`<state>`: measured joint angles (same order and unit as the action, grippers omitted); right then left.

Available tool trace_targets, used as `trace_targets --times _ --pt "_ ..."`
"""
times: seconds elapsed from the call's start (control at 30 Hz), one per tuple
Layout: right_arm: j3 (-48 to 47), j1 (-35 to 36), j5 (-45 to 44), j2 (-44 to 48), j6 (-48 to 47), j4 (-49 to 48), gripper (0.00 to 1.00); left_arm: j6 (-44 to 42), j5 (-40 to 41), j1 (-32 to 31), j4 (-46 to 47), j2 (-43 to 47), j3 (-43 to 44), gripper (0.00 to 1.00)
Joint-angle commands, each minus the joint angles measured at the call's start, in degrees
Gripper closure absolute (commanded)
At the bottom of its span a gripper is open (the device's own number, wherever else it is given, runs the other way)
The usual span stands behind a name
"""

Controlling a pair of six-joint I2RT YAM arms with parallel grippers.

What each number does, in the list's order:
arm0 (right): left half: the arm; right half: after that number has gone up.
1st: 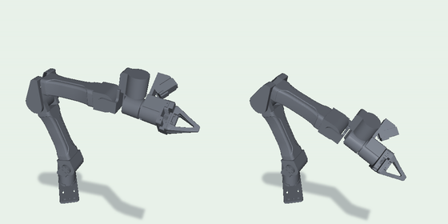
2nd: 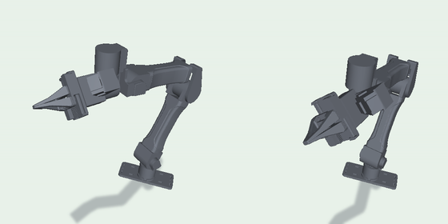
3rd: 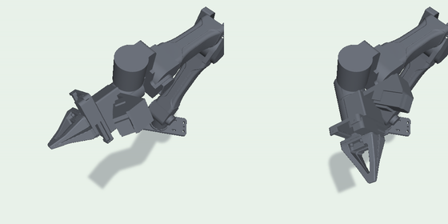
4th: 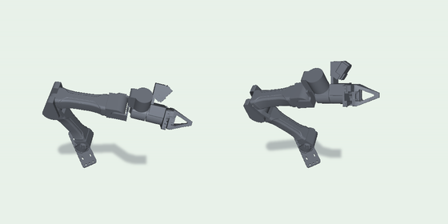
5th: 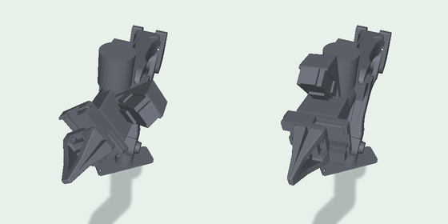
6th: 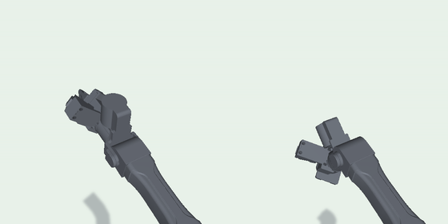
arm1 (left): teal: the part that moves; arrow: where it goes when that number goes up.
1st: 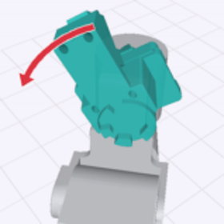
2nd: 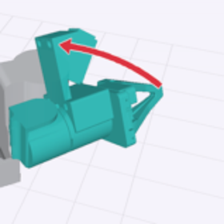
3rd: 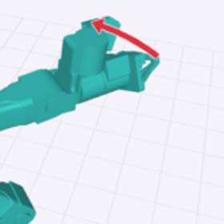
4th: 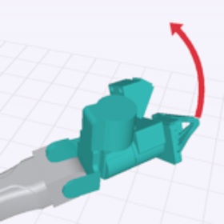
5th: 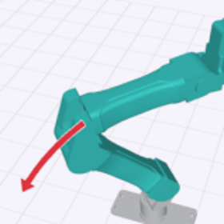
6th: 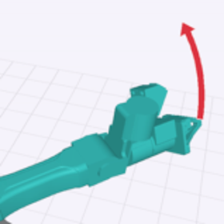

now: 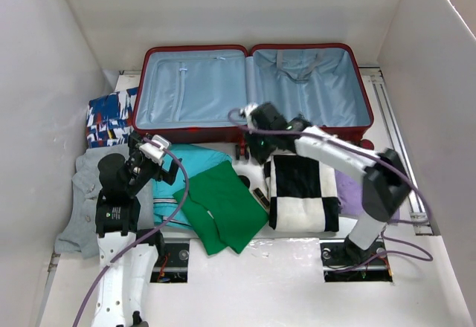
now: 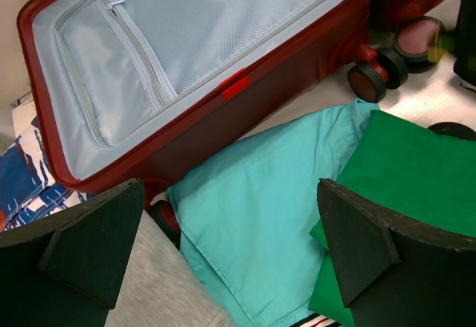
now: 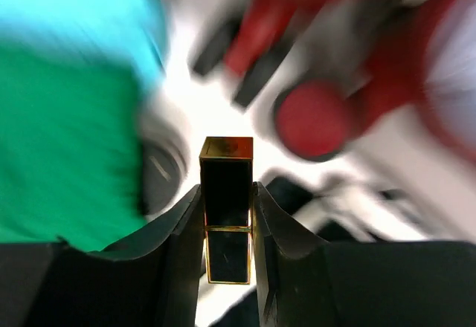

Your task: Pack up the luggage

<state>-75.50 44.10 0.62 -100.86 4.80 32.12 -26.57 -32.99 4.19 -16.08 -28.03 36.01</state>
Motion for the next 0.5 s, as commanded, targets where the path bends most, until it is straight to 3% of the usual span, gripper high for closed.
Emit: trace_targets --times 0.0,0.13,0.23,0.33,0.47 --pt "-9.47 -2.25 -4.74 10.67 0.74 0.49 1.00 -0.50 -0.23 -0.32 1.57 0.43 -0.41 0.00" --pt "-10.98 -10.40 -6.94 14.11 1.79 -4.85 1.00 0.19 -0.23 -0.32 2.80 -0.62 -0.94 0.00" --pt "-10.98 -15.08 -8.35 10.87 1.79 -10.83 1.00 0.73 -0.23 -0.32 4.12 -1.76 -1.47 0.00" --pt "-12.99 -20.18 -7.74 3.24 1.79 -15.06 1.00 1.25 0.30 -0.32 4.65 -3.34 -1.47 0.00" --pt "-19.67 -23.17 -5.81 -8.37 1.79 -13.58 1.00 1.25 1.44 -0.32 4.65 -4.66 -1.47 0.00"
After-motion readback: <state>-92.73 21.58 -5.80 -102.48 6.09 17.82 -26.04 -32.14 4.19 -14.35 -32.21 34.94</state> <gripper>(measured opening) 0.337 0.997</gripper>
